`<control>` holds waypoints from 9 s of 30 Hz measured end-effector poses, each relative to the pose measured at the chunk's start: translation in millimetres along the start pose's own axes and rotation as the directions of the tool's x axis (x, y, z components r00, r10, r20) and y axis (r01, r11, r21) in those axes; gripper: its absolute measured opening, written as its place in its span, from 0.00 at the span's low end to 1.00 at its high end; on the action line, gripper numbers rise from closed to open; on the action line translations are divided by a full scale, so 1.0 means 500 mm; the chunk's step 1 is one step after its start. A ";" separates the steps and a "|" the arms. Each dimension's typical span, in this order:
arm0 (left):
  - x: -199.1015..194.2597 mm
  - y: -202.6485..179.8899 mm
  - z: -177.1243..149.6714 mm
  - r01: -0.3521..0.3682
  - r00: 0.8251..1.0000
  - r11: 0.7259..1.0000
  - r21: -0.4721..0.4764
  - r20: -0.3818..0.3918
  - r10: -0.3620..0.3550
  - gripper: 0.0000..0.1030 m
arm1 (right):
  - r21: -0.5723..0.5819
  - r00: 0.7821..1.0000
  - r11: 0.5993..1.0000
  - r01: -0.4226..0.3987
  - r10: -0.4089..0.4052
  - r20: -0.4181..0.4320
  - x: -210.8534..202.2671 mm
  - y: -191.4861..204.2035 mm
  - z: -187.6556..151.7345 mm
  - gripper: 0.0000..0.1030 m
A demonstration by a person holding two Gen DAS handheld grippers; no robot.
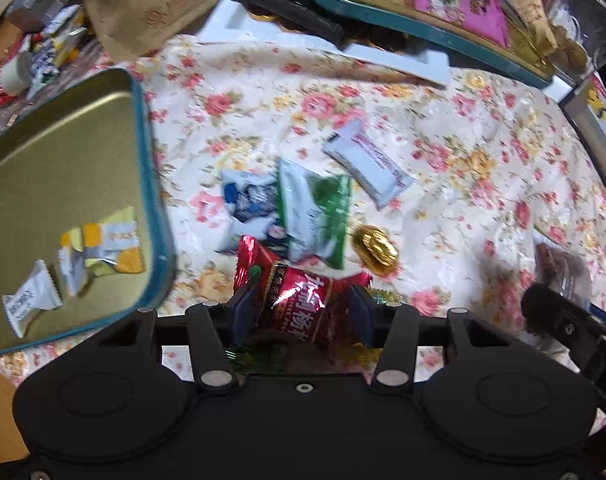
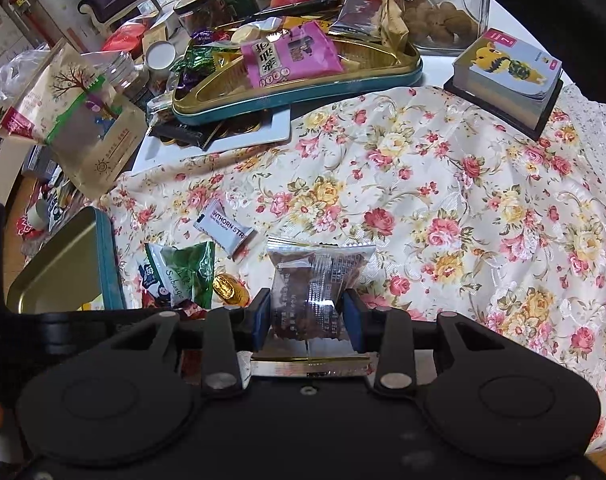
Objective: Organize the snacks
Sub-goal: 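Grasp the red bayberry packet with the left gripper while the right gripper holds the brown packet, then carry the red packet to the gold tray and release it while the right gripper carries the brown packet, then open the right gripper to drop the brown packet into the gold tray, then grasp the white Hawthorn Strip packet with the right gripper, then grasp the green foil candy with the left gripper while the right gripper holds the Hawthorn packet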
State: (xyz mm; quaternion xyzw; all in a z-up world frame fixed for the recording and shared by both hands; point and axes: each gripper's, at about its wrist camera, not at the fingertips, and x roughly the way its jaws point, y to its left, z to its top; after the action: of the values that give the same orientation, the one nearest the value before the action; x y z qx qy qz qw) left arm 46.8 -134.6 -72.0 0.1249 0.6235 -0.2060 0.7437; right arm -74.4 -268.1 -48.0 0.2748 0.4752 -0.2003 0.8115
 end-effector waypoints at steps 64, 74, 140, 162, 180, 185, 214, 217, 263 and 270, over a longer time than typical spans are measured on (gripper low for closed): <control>0.006 -0.115 -0.033 0.053 0.998 0.892 0.449 -0.008 -0.055 0.41 | 0.180 0.996 0.982 0.048 -0.060 0.064 -0.074 -0.088 0.025 0.38; -0.148 0.023 0.054 -0.019 0.996 0.989 0.146 0.086 0.007 0.41 | 0.216 0.994 0.976 0.038 -0.060 0.092 -0.085 -0.058 0.049 0.38; -0.215 0.472 0.113 -0.201 0.976 0.931 -0.304 0.023 0.218 0.45 | -0.296 0.980 0.939 -0.174 0.195 0.042 0.038 0.484 -0.005 0.43; -0.195 0.251 0.105 -0.097 0.995 0.993 -0.061 0.014 0.098 0.45 | -0.126 1.000 0.992 0.021 -0.023 -0.010 0.054 0.216 0.029 0.43; -0.199 0.184 0.111 -0.047 0.999 0.999 -0.013 0.013 0.047 0.45 | 0.008 0.996 0.997 0.077 -0.076 -0.056 0.122 0.124 0.048 0.43; -0.207 0.183 0.117 -0.039 0.999 0.999 -0.016 0.024 0.039 0.45 | -0.060 0.997 0.996 0.067 -0.064 0.054 0.126 0.174 0.083 0.43; -0.213 0.218 0.106 -0.034 0.999 0.999 -0.034 0.036 0.035 0.45 | -0.120 0.989 0.983 0.137 -0.142 -0.033 0.168 0.151 0.055 0.22; -0.206 0.198 0.097 -0.012 1.000 1.000 0.006 0.028 0.012 0.45 | -0.071 0.992 0.990 0.122 -0.124 -0.030 0.122 0.122 0.050 0.22; 0.053 0.047 -0.025 0.025 0.981 0.999 0.024 -0.192 -0.020 0.43 | 0.073 0.999 0.997 -0.030 0.028 0.019 -0.072 0.005 -0.018 0.22; 0.032 0.016 -0.021 0.032 0.987 0.998 0.059 -0.160 -0.022 0.24 | 0.081 0.999 0.997 -0.015 0.012 0.034 -0.075 0.000 -0.014 0.22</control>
State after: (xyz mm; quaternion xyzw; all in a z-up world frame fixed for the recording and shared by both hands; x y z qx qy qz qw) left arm 43.6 -125.3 -90.2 0.1553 0.6758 -0.2245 0.6847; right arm -96.6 -261.1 -17.7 0.3075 0.4513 -0.2185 0.8087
